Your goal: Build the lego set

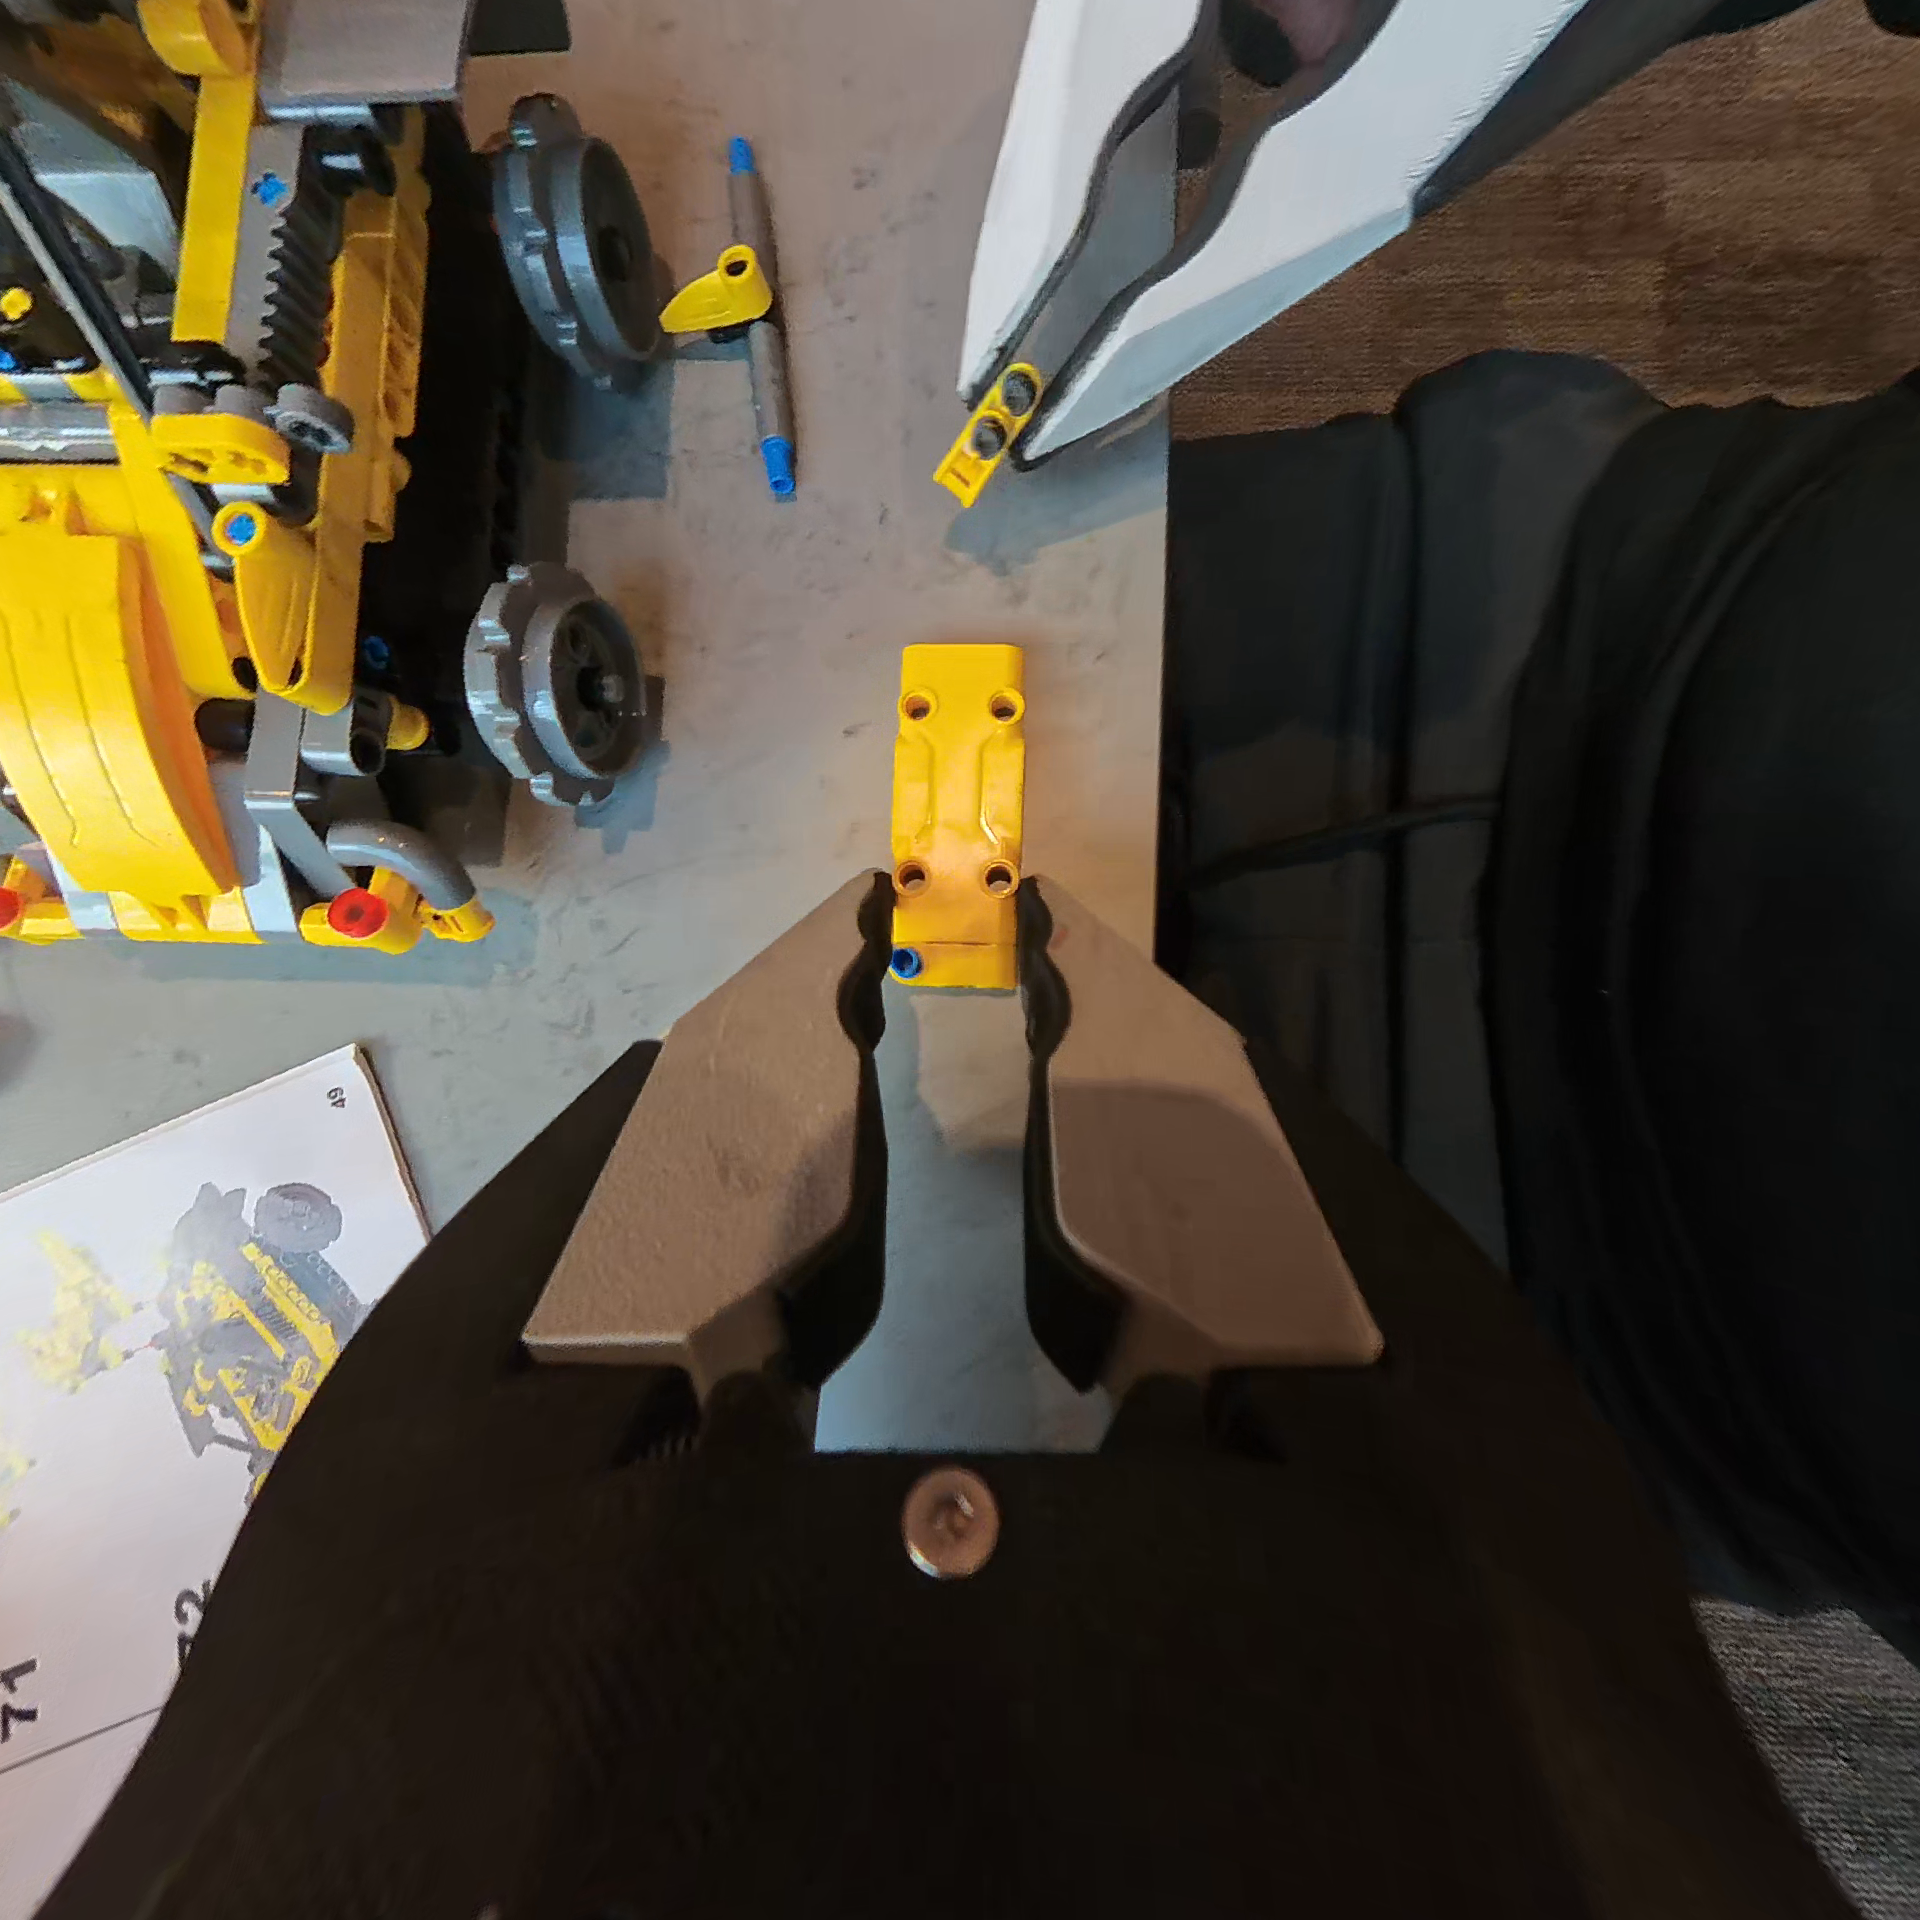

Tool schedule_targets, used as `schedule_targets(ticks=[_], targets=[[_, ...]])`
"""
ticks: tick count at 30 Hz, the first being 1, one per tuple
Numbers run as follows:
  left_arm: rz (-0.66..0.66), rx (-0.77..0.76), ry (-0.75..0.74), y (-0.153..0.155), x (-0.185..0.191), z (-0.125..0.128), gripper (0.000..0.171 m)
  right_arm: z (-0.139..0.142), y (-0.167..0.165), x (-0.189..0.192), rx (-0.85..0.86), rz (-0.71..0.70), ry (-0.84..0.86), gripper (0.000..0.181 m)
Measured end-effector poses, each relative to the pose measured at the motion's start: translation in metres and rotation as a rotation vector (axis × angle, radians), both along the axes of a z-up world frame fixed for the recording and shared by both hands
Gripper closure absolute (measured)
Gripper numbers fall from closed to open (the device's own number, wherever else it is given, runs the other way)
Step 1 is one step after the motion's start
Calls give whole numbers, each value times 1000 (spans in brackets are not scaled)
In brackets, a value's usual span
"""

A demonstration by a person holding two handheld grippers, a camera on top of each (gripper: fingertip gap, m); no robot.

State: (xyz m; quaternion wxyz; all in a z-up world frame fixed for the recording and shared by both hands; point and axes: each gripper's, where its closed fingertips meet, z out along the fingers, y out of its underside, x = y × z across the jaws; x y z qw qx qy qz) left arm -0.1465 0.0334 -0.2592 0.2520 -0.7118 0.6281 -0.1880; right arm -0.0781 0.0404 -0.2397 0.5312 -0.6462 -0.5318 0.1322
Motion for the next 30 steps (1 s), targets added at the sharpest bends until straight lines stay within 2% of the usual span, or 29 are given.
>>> schedule_targets(ticks=[8,15,23,30], targets=[[-7,-42,-21,-4,2,-1,151,-1,4,5,295,-27,-217,174],[16,-10,-2,1,2,1,139,-1,5,7,299,-20,-211,174],[9,-14,5,-3,8,1,135,-12,2,11,379,7,-449,173],[45,-13,-50,-2,15,16,130,-12,-6,5,364,17,-491,171]])
